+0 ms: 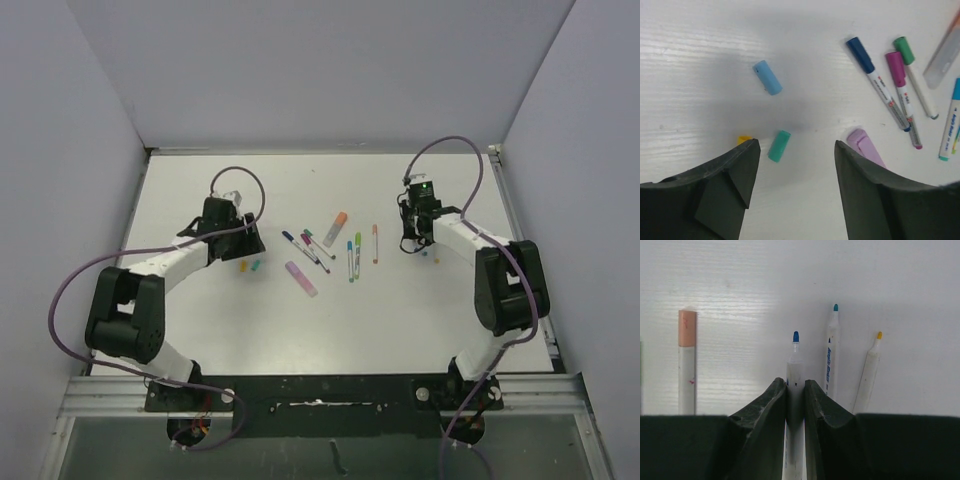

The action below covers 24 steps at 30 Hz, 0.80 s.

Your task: Open the pen caps

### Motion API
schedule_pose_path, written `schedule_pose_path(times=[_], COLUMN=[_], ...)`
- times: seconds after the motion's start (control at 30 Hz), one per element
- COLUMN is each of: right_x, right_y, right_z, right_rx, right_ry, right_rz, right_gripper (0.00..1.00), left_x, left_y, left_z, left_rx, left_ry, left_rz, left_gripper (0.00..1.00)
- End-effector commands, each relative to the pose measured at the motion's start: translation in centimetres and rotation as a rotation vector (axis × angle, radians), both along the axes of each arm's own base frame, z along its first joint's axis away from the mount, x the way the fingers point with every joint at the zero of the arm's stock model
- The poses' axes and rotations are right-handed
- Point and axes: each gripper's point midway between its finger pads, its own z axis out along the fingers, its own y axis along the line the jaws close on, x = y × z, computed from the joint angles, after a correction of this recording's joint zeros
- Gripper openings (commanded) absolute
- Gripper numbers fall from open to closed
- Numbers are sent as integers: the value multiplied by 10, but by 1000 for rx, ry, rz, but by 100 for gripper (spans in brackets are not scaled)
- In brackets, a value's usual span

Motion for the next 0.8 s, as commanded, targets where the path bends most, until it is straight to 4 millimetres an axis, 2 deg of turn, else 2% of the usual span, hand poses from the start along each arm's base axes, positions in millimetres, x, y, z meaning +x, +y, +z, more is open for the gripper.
schedule_pose_path(times=[0.0,0.07,0.37,0.4,0.47,0.77], right_x=[29,32,39,39,39,38], right_y=[-1,-1,-5,-5,-6,-8], right_z=[13,6,-16,-18,-22,-31], right_rx=[6,12,22,24,29,41], right_ry=[-71,-59,-9,0,14,50], right_rz=[-11,-13,-35,-37,-44,-54], right_gripper=[0,0,0,0,3,27], left_x=[11,8,-5,-10,-13,-19], left_y=[-6,-7,-11,-10,-10,-7], left_z=[71,85,133,128,131,142], left_rx=[-53,-73,-178,-181,-192,-204], left_ry=[-217,-256,-421,-414,-427,-457], left_rz=[-1,4,14,15,17,35], left_gripper=[64,74,93,94,97,98])
